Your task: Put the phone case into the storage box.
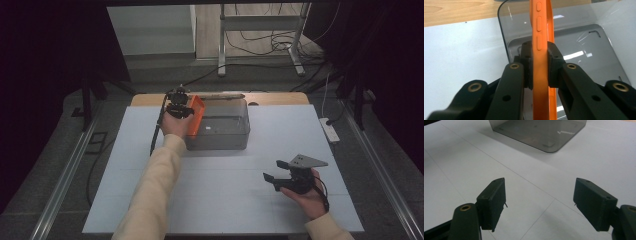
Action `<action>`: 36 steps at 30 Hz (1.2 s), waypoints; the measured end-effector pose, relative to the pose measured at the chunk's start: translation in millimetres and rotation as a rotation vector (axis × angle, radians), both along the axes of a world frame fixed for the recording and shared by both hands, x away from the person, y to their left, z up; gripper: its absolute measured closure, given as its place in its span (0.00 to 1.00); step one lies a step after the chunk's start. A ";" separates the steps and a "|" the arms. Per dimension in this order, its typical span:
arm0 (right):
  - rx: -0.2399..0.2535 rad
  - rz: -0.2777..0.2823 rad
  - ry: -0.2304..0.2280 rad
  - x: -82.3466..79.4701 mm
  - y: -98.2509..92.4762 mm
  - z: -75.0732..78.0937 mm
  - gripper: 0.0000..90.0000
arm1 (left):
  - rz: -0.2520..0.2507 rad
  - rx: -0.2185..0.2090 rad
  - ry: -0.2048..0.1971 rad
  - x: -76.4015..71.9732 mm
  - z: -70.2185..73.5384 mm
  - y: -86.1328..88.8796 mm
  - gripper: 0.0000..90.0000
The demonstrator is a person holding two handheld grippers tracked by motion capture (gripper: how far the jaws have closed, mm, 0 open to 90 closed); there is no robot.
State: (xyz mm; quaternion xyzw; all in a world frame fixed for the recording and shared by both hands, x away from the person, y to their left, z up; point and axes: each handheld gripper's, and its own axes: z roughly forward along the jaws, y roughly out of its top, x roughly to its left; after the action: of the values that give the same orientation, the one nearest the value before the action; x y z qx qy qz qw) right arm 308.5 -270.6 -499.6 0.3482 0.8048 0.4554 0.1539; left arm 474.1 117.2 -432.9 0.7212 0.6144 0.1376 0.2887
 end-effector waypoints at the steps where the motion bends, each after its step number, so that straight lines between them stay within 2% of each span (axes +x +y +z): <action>1: 0.000 0.000 0.000 0.0 -0.1 0.0 0.30 | 0.003 0.001 0.000 0.3 -0.7 -0.9 0.88; 22: 0.000 0.000 0.003 0.3 -0.4 -0.1 0.30 | -0.002 0.006 0.016 2.7 -9.7 -6.3 0.88; 36: -0.001 -0.001 0.004 0.5 -0.3 -0.3 0.30 | 0.022 0.025 0.020 2.5 -14.1 -9.6 0.88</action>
State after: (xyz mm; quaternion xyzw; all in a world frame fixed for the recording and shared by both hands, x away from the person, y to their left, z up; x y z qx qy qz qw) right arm 309.0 -270.9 -499.9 0.3495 0.8051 0.4543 0.1527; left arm 476.6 107.6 -447.0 0.7195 0.6233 0.1412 0.2718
